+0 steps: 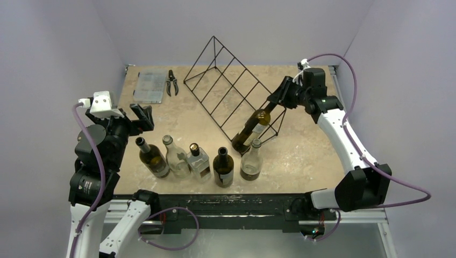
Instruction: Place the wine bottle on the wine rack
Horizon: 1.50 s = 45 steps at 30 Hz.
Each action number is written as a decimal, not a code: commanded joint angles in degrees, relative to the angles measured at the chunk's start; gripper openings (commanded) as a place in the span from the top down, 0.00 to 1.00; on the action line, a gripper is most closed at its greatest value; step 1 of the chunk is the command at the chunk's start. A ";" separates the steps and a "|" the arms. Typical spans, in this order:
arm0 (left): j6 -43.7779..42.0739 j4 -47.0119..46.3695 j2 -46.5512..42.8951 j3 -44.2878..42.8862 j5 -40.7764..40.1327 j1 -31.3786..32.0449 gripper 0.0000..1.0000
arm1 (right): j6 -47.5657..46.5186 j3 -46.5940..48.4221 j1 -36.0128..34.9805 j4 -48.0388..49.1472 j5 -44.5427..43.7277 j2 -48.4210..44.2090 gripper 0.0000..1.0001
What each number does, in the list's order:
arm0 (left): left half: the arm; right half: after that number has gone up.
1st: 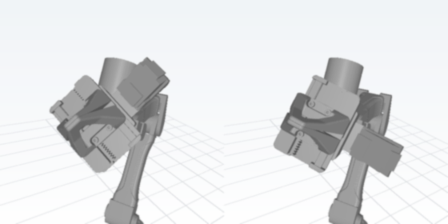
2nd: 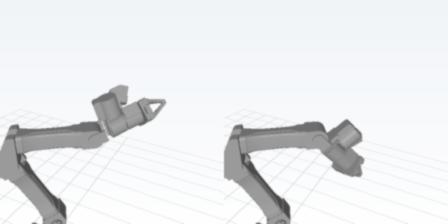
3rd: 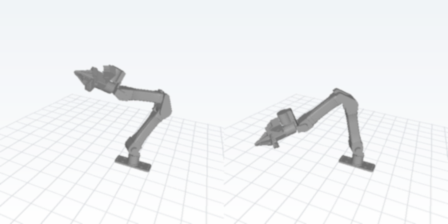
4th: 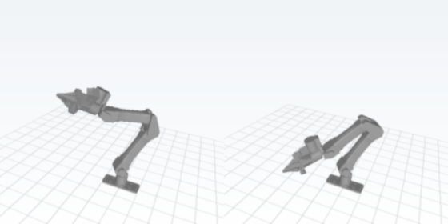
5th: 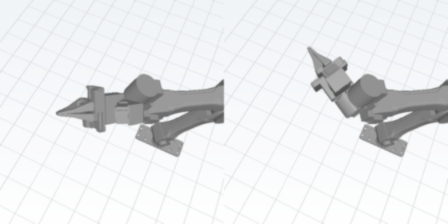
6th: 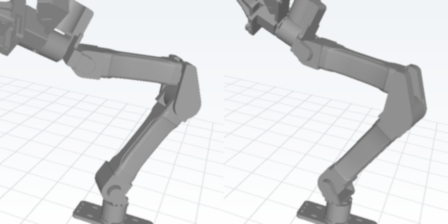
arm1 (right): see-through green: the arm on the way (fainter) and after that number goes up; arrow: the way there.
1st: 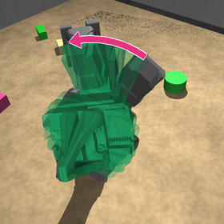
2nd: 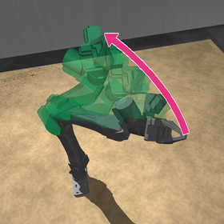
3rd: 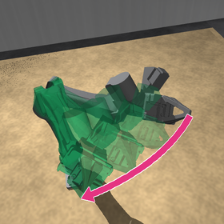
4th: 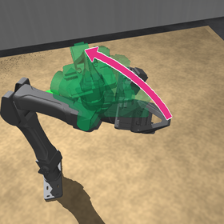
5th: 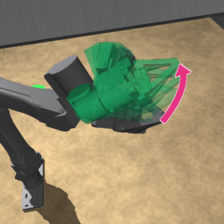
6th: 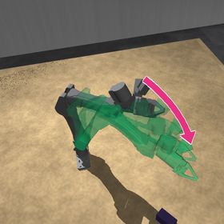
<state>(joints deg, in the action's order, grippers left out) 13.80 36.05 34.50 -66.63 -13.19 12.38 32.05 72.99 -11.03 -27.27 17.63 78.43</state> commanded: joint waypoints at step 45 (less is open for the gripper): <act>0.44 -2.68 0.85 0.96 2.29 -0.52 0.07 | -9.03 -0.51 2.51 -2.35 -10.42 -6.57 0.36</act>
<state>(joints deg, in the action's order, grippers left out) 13.93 35.59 34.89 -65.76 -11.92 12.36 25.21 70.78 -8.84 -27.38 10.83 74.72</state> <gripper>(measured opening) 0.935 0.628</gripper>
